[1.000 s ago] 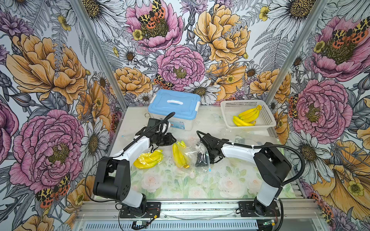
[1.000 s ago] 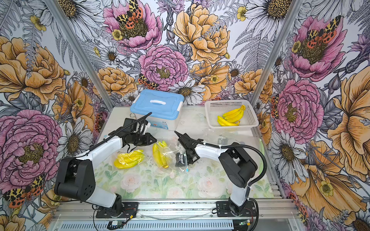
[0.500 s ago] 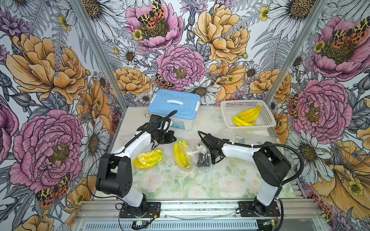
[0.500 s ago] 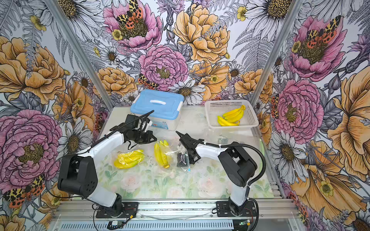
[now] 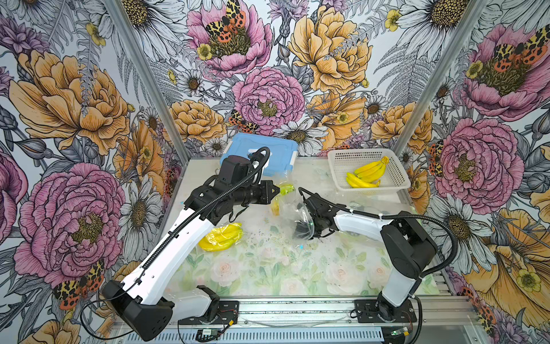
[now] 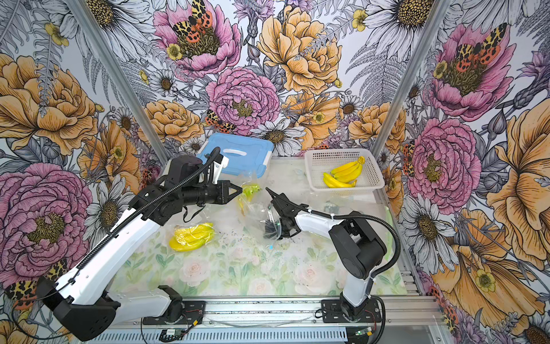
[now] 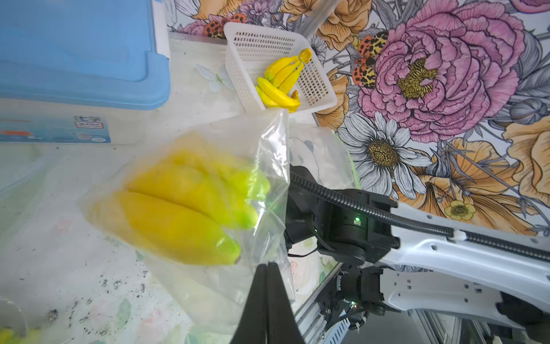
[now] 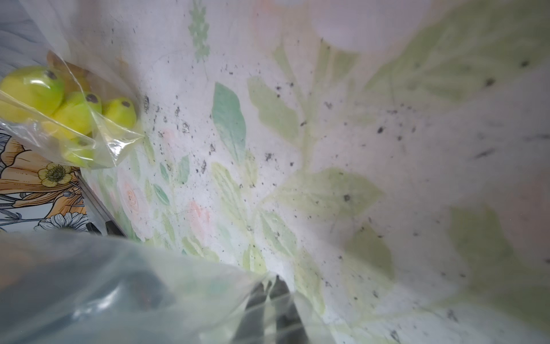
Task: Open the zip-top bag and take out the banana
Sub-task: Adjust the zipper food storage bag at the center of the board.
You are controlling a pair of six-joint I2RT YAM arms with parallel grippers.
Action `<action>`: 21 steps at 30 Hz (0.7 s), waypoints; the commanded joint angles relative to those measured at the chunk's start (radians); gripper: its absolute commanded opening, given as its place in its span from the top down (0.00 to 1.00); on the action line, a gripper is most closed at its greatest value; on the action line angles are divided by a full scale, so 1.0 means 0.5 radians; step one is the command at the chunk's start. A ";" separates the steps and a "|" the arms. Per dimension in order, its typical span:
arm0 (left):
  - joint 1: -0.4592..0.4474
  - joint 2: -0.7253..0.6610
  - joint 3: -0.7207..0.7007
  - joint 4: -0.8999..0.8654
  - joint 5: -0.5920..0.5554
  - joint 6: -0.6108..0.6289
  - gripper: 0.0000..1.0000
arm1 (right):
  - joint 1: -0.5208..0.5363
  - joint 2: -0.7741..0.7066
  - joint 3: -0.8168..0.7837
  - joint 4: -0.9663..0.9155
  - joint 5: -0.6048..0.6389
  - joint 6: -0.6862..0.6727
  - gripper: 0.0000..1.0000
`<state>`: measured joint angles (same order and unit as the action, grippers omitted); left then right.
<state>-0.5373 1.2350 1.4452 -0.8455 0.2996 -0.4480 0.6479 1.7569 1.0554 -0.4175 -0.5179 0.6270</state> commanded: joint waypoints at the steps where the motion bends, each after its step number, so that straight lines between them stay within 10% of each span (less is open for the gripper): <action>1: 0.036 -0.072 -0.027 -0.042 -0.176 -0.124 1.00 | -0.019 -0.112 0.007 0.093 0.068 -0.009 0.88; 6: 0.076 -0.137 0.023 -0.160 -0.338 -0.131 1.00 | -0.055 -0.249 -0.103 0.106 0.141 0.012 0.88; 8: 0.200 -0.222 -0.173 -0.012 -0.060 -0.338 1.00 | -0.068 -0.293 -0.144 0.120 0.164 0.011 0.88; 10: 0.126 -0.292 -0.291 0.005 -0.320 -0.294 1.00 | -0.081 -0.320 -0.162 0.123 0.159 0.013 0.88; 21: 0.205 -0.660 -1.326 0.553 -0.161 -0.784 1.00 | -0.090 -0.293 -0.150 0.123 0.096 -0.005 0.88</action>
<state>-0.4530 0.9440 0.8536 -0.6998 0.1963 -0.7441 0.6071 1.6176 0.9836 -0.3748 -0.4644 0.6304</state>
